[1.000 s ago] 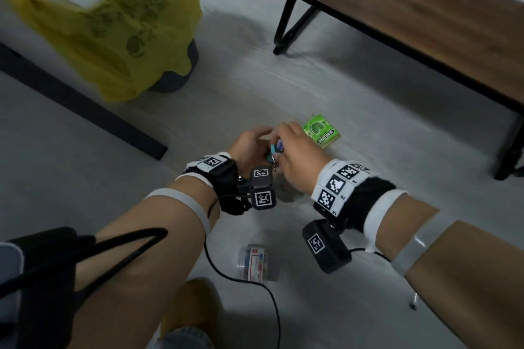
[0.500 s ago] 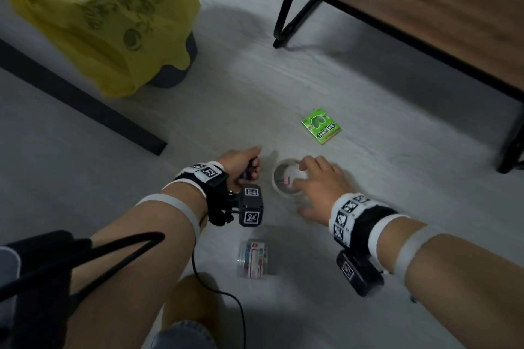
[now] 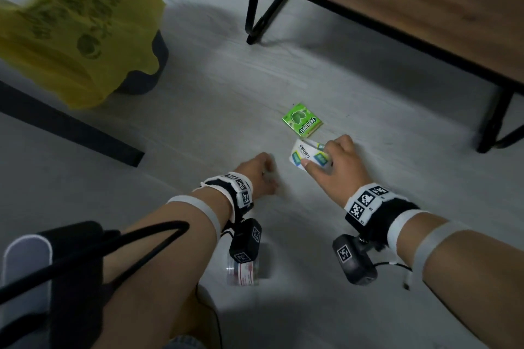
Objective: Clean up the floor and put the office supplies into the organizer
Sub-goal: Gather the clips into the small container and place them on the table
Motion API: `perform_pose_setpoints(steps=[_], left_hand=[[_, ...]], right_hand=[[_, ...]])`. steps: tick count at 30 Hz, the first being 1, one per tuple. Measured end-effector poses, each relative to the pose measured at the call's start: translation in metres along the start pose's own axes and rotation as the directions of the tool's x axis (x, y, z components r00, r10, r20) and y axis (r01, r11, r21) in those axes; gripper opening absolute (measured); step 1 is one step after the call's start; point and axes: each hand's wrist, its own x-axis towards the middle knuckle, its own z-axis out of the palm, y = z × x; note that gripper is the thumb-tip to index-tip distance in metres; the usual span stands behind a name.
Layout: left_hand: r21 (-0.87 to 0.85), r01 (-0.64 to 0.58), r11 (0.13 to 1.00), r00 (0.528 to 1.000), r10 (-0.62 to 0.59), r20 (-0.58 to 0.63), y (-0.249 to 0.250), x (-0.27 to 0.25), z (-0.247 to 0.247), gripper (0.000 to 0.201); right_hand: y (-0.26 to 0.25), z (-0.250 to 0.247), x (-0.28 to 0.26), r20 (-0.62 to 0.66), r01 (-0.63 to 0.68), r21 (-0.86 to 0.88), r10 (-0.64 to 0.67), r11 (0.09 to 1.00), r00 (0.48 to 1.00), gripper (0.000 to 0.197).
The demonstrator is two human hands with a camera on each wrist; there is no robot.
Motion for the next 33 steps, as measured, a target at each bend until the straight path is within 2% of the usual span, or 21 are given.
perform_pose_setpoints(steps=[3,7,9,11,13,16,19,20,22,24,26,28,30,33], left_hand=[[0.142,-0.007,0.990,0.998,0.015,-0.054,0.003,0.004,0.005,0.034],[0.096,0.020,0.995,0.989,-0.005,-0.150,0.004,0.008,0.005,0.023],[0.125,0.012,0.992,0.986,0.009,-0.169,0.006,0.011,0.004,0.018],[0.170,0.000,0.986,0.985,0.030,-0.172,0.009,0.013,0.004,0.020],[0.167,0.033,0.985,0.983,-0.001,-0.186,0.014,0.014,0.001,0.025],[0.046,0.100,0.994,0.975,-0.089,-0.203,0.019,0.012,-0.004,0.027],[-0.154,0.115,0.981,0.979,-0.139,-0.152,0.030,0.008,-0.009,0.025],[-0.291,0.115,0.950,0.981,-0.154,-0.117,0.037,0.008,-0.012,0.026],[-0.574,0.101,0.813,0.984,-0.165,-0.060,0.060,0.006,-0.022,0.025],[-0.720,0.065,0.691,0.986,-0.156,-0.060,0.096,0.001,-0.043,0.024],[-0.799,0.046,0.600,0.995,-0.095,-0.013,0.133,-0.007,-0.068,0.023],[-0.844,0.033,0.535,0.999,0.016,0.050,0.174,-0.021,-0.094,0.022],[-0.854,0.012,0.520,0.991,0.109,0.080,0.205,-0.035,-0.109,0.021],[-0.842,-0.004,0.540,0.977,0.182,0.112,0.235,-0.049,-0.111,0.020]], right_hand=[[0.005,-0.001,-0.004,0.023,0.021,-0.005,-0.021,1.000,1.000,0.031],[0.009,-0.012,-0.006,-0.033,0.000,0.029,0.001,1.000,0.999,0.031],[0.010,-0.016,-0.004,-0.042,0.004,0.030,-0.002,1.000,0.999,0.034],[0.009,-0.019,-0.004,-0.049,0.019,0.026,-0.018,0.999,0.999,0.034],[0.009,-0.021,-0.002,-0.062,0.036,0.021,-0.035,0.999,0.997,0.034],[0.005,-0.024,-0.003,-0.089,0.064,0.044,-0.059,0.997,0.994,0.035],[-0.004,-0.035,-0.005,-0.122,0.133,0.030,-0.128,0.991,0.984,0.035],[-0.009,-0.043,-0.004,-0.127,0.166,0.001,-0.165,0.986,0.978,0.033],[-0.022,-0.065,-0.002,-0.139,0.245,-0.059,-0.251,0.968,0.958,0.032],[-0.037,-0.098,0.002,-0.186,0.298,-0.101,-0.312,0.949,0.932,0.033],[-0.049,-0.133,0.007,-0.246,0.309,-0.128,-0.332,0.942,0.911,0.034],[-0.056,-0.175,0.012,-0.333,0.275,-0.154,-0.312,0.949,0.890,0.035],[-0.055,-0.208,0.014,-0.426,0.217,-0.175,-0.273,0.960,0.863,0.035],[-0.041,-0.246,0.013,-0.546,0.086,-0.166,-0.164,0.982,0.821,0.033]])
